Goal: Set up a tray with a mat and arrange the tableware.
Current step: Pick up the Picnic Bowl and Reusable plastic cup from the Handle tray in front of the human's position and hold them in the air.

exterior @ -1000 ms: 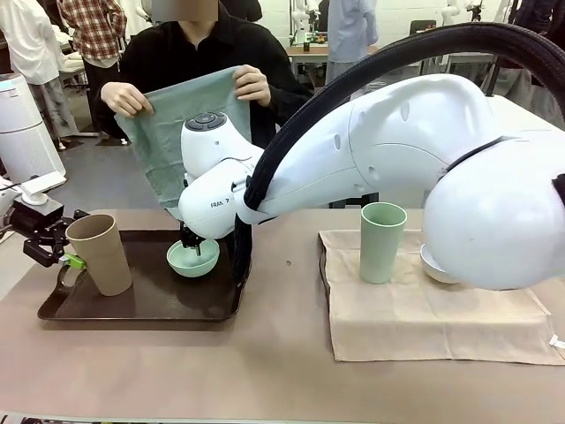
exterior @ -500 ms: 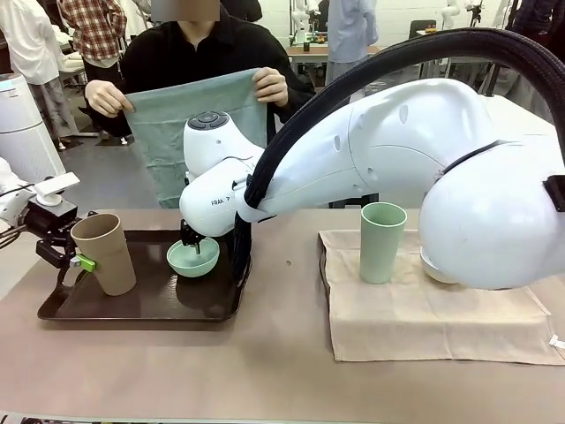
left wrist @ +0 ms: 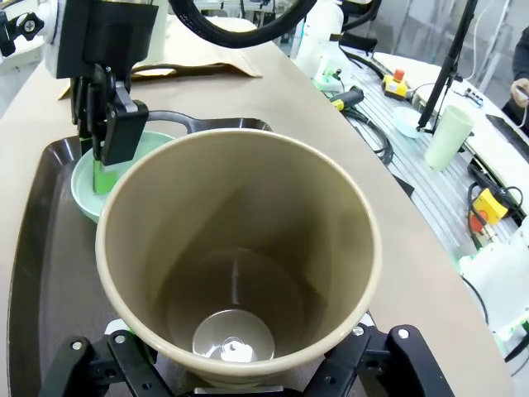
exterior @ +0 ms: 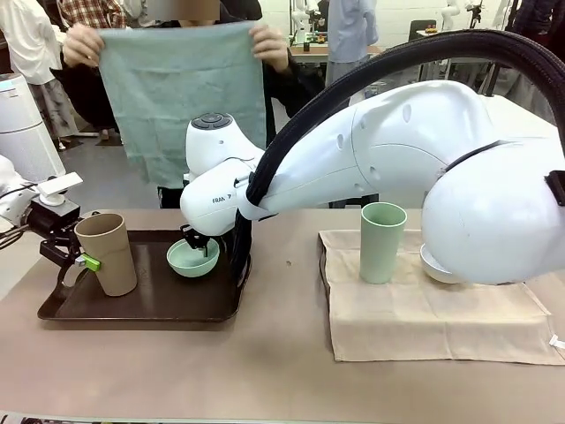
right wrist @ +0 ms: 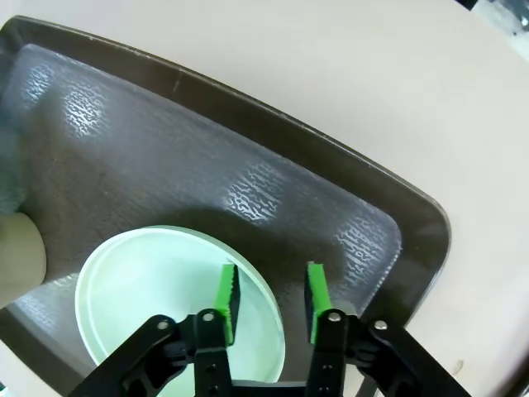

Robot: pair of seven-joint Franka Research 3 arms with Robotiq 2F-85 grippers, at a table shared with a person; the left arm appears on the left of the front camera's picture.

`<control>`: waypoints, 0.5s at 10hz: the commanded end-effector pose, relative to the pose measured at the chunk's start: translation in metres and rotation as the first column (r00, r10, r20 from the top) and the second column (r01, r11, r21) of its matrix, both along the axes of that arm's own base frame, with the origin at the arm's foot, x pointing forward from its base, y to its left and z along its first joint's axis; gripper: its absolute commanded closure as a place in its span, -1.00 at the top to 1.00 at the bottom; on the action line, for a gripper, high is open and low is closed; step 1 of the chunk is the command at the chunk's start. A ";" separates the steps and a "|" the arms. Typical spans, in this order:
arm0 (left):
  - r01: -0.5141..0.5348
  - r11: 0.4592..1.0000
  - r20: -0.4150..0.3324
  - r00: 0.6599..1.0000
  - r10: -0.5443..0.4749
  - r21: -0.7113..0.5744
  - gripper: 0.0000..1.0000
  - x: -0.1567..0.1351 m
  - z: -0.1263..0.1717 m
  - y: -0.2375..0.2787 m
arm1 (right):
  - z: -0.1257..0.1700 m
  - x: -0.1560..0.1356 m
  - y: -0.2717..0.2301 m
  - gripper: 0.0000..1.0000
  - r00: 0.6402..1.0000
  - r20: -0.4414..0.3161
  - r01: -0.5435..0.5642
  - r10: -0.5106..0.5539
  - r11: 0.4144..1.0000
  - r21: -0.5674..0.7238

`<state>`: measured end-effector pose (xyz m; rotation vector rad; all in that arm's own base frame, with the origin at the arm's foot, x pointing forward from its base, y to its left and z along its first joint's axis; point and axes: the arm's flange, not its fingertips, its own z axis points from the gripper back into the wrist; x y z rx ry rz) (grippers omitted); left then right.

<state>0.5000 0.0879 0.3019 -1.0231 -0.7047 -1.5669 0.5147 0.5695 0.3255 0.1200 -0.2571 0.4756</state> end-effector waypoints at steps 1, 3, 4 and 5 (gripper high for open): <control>0.000 1.000 0.010 1.000 0.000 0.000 -1.00 -0.001 -0.001 0.001 | 0.002 0.006 0.005 -1.00 0.999 -0.031 0.024 -0.025 0.999 -0.026; -0.005 1.000 0.006 1.000 0.005 -0.001 -0.42 -0.001 -0.002 0.001 | 0.001 0.005 0.004 -1.00 0.999 -0.036 0.026 -0.027 0.999 -0.034; -0.012 1.000 0.002 1.000 0.012 0.000 -0.42 0.000 -0.003 0.001 | 0.001 0.005 0.004 -1.00 0.999 -0.038 0.030 -0.031 0.999 -0.040; -0.013 1.000 0.002 1.000 0.013 0.000 -1.00 0.000 -0.003 0.001 | 0.001 0.005 0.004 -1.00 0.998 -0.041 0.041 -0.043 0.998 -0.047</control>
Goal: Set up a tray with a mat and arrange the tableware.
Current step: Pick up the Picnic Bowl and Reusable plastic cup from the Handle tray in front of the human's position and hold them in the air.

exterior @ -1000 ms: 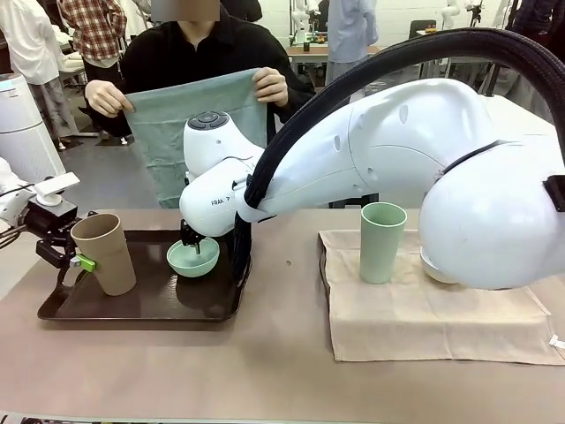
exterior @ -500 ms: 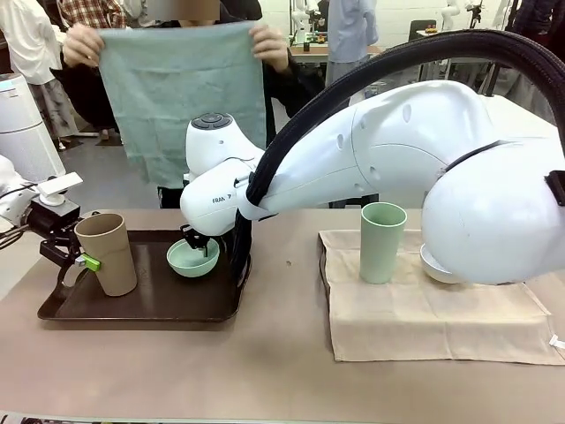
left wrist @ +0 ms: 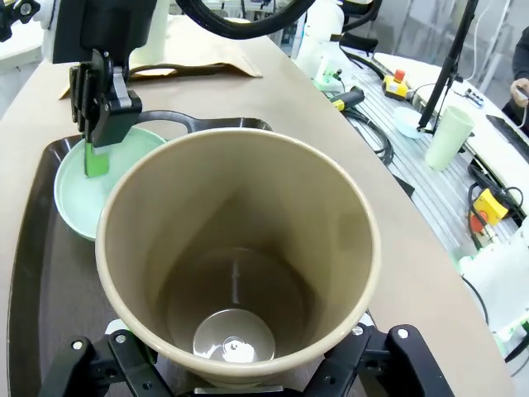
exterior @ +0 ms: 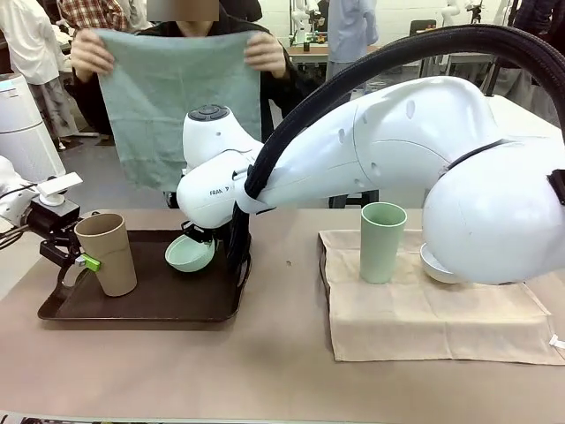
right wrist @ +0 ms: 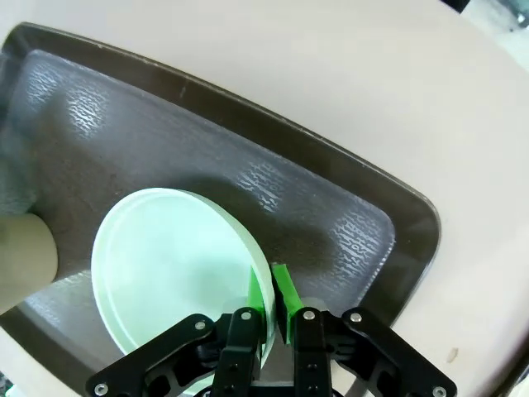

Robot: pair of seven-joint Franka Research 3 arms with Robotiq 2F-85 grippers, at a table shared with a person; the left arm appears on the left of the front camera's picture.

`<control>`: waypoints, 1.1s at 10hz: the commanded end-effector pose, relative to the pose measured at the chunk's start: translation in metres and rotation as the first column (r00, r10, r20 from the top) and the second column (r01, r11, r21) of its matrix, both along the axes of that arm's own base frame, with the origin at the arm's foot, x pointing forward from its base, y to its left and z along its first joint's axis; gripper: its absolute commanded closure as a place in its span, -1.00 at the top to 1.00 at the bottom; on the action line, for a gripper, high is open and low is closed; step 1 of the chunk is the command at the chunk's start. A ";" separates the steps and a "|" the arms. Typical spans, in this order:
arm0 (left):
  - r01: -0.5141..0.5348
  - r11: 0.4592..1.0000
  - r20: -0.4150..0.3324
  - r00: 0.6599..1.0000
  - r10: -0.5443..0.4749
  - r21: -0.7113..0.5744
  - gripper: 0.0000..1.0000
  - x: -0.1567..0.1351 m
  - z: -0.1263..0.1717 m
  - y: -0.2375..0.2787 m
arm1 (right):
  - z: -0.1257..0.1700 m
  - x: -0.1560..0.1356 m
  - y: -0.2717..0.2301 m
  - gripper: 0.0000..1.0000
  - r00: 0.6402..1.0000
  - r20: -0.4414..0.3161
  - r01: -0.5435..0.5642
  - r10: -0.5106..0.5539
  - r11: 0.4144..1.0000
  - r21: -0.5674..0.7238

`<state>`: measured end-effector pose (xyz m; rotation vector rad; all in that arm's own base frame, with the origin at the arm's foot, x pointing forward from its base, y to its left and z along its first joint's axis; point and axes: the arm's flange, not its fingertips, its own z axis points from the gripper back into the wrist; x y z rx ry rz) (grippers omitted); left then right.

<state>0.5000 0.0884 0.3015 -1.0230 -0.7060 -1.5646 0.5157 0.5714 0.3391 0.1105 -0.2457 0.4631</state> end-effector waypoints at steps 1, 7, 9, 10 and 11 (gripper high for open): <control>-0.009 1.000 0.004 1.000 0.009 0.005 -0.42 0.001 -0.002 -0.001 | -0.012 0.005 0.001 -1.00 0.999 -0.032 0.035 -0.036 0.999 -0.039; 0.024 1.000 0.022 0.999 -0.024 -0.016 -1.00 -0.023 0.051 0.005 | 0.054 -0.032 -0.005 -1.00 0.997 -0.077 -0.005 0.009 0.999 0.051; 0.019 1.000 0.107 0.994 -0.016 -0.018 -1.00 -0.044 0.105 0.006 | 0.108 -0.066 -0.017 -1.00 0.999 -0.021 -0.036 0.038 0.993 0.115; 0.014 1.000 0.145 0.989 -0.011 -0.016 -1.00 -0.054 0.132 0.005 | 0.130 -0.082 -0.025 -1.00 0.999 0.018 -0.041 0.039 0.993 0.113; 0.006 1.000 0.196 0.981 -0.007 0.005 -1.00 -0.067 0.160 0.003 | 0.153 -0.099 -0.037 -1.00 0.998 0.055 -0.034 0.029 0.995 0.093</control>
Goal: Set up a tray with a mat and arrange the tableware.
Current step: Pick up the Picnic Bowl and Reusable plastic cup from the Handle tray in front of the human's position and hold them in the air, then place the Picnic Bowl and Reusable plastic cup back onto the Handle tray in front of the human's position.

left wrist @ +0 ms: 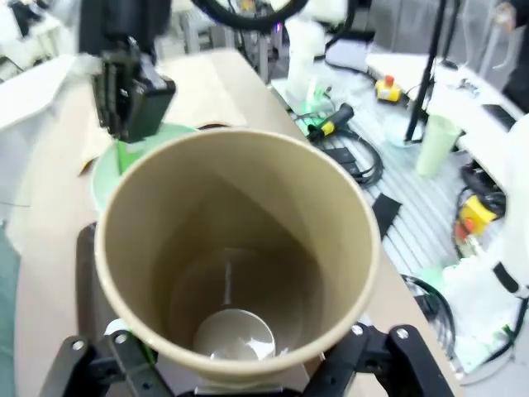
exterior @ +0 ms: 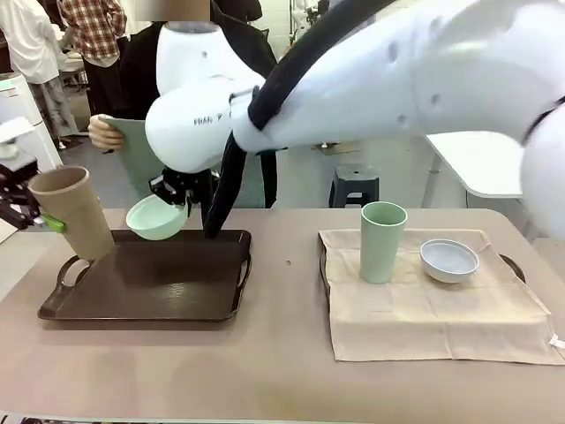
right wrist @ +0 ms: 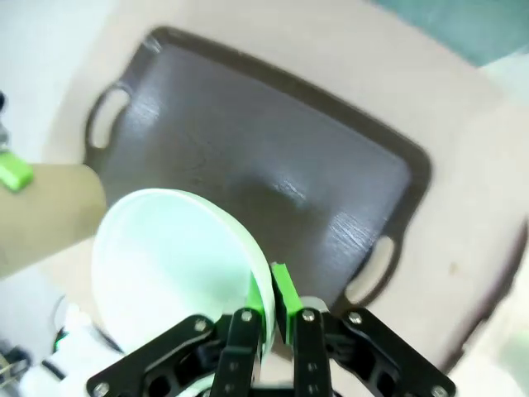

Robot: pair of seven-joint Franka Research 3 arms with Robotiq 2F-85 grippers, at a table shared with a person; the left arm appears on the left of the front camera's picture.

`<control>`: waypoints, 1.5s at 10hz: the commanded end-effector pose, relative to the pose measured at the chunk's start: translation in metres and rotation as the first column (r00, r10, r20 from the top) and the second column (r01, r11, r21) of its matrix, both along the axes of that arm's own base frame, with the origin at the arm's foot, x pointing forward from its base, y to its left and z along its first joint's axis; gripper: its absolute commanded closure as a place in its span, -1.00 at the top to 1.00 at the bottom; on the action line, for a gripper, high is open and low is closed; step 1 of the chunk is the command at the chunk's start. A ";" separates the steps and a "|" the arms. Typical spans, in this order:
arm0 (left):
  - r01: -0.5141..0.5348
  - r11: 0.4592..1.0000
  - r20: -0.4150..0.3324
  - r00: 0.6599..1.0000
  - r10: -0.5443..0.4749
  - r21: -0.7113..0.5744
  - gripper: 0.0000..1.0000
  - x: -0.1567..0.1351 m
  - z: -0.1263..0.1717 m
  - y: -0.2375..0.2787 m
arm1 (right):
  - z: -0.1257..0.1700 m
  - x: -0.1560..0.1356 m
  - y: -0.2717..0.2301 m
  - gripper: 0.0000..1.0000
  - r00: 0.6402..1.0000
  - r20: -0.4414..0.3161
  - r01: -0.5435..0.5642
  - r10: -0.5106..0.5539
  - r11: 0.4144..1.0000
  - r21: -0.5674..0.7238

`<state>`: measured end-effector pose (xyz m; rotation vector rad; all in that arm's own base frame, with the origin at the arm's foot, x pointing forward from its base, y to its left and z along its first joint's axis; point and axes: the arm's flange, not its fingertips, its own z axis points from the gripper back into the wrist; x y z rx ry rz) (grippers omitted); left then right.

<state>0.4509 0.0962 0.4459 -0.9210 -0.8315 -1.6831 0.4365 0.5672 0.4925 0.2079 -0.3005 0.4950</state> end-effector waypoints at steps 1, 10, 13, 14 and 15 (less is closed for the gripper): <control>-0.026 0.999 0.055 0.998 0.024 0.036 -1.00 -0.028 0.038 -0.008 | 0.017 -0.031 -0.044 -1.00 0.998 0.051 0.027 -0.026 1.000 -0.013; -0.015 1.000 0.076 0.997 0.014 0.019 -1.00 -0.025 0.054 -0.004 | 0.037 -0.026 -0.028 -1.00 0.999 0.051 0.006 -0.005 1.000 -0.014; -0.015 1.000 0.076 0.997 0.014 0.019 -1.00 -0.025 0.054 -0.004 | 0.037 -0.026 -0.028 -1.00 0.999 0.051 0.006 -0.005 1.000 -0.014; -0.015 1.000 0.076 0.997 0.014 0.019 -1.00 -0.025 0.054 -0.004 | 0.037 -0.026 -0.028 -1.00 0.999 0.051 0.006 -0.005 1.000 -0.014; -0.015 1.000 0.076 0.997 0.014 0.019 -1.00 -0.025 0.054 -0.004 | 0.037 -0.026 -0.028 -1.00 0.999 0.051 0.006 -0.005 1.000 -0.014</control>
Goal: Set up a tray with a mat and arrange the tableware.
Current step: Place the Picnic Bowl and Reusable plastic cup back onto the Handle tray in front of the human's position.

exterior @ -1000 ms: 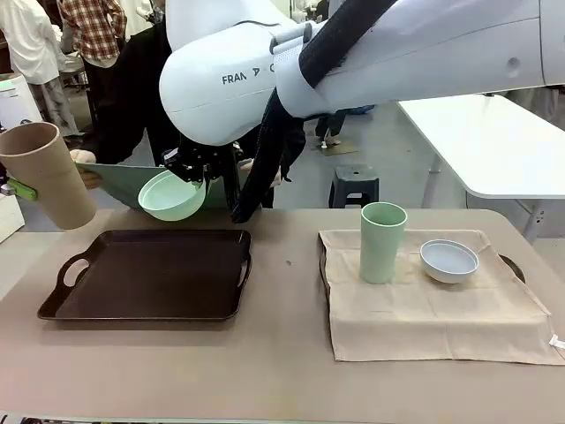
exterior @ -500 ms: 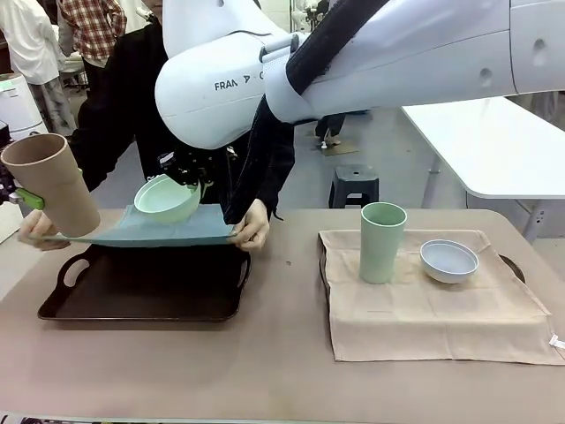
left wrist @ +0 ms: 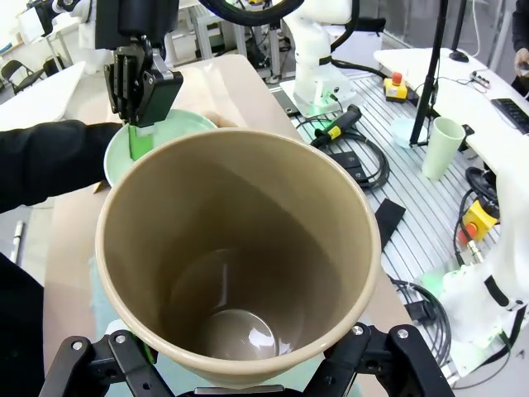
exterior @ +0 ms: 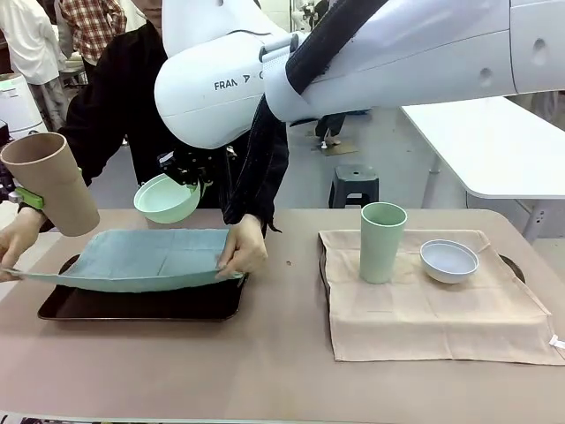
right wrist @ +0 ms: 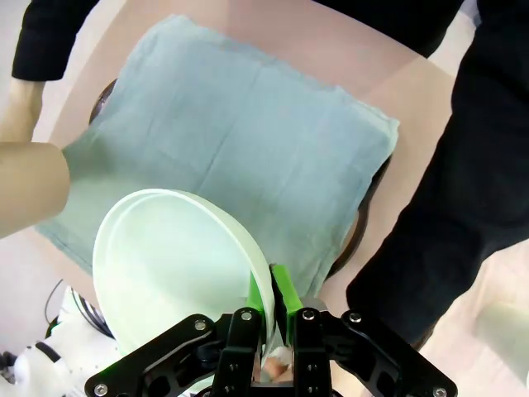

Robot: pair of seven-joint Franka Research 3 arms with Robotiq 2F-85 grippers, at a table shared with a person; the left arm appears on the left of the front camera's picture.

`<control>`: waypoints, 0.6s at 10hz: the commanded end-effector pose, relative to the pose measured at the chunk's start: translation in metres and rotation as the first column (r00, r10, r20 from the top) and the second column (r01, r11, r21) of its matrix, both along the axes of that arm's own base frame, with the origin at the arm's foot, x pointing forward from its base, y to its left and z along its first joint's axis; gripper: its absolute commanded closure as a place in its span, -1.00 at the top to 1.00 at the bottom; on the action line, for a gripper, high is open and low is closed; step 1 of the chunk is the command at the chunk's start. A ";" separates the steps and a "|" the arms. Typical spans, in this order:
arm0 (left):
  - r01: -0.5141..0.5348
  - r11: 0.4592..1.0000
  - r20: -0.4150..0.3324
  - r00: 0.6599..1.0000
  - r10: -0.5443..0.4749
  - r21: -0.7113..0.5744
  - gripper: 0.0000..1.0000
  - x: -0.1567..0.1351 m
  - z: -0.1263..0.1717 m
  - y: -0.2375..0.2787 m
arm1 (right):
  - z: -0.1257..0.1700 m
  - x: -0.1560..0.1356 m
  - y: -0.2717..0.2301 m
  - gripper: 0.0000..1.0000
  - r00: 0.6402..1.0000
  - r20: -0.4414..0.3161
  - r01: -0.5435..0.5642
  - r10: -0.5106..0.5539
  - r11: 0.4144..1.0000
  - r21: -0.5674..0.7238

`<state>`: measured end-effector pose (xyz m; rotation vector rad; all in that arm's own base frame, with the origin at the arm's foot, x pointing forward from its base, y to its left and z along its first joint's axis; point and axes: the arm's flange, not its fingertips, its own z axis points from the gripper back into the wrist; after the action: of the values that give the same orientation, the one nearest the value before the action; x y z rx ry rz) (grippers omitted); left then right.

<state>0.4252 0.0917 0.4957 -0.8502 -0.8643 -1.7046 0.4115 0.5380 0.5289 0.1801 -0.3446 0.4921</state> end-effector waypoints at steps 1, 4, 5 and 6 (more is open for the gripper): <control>0.007 1.000 0.015 1.000 -0.007 0.004 -1.00 0.000 0.004 0.001 | 0.001 -0.001 0.001 -1.00 1.000 0.003 -0.005 0.005 1.000 0.000; 0.007 1.000 0.015 1.000 -0.007 0.004 -1.00 0.000 0.004 0.001 | 0.001 -0.001 0.001 -1.00 1.000 0.003 -0.005 0.005 1.000 0.000; 0.007 1.000 0.015 1.000 -0.007 0.004 -1.00 0.000 0.004 0.001 | 0.001 -0.001 0.001 -1.00 1.000 0.003 -0.005 0.005 1.000 0.000; 0.007 1.000 0.015 1.000 -0.007 0.004 -1.00 0.000 0.004 0.001 | 0.001 -0.001 0.001 -1.00 1.000 0.003 -0.005 0.005 1.000 0.000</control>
<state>0.4252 0.0914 0.4957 -0.8504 -0.8643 -1.7052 0.4115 0.5380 0.5289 0.1801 -0.3446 0.4922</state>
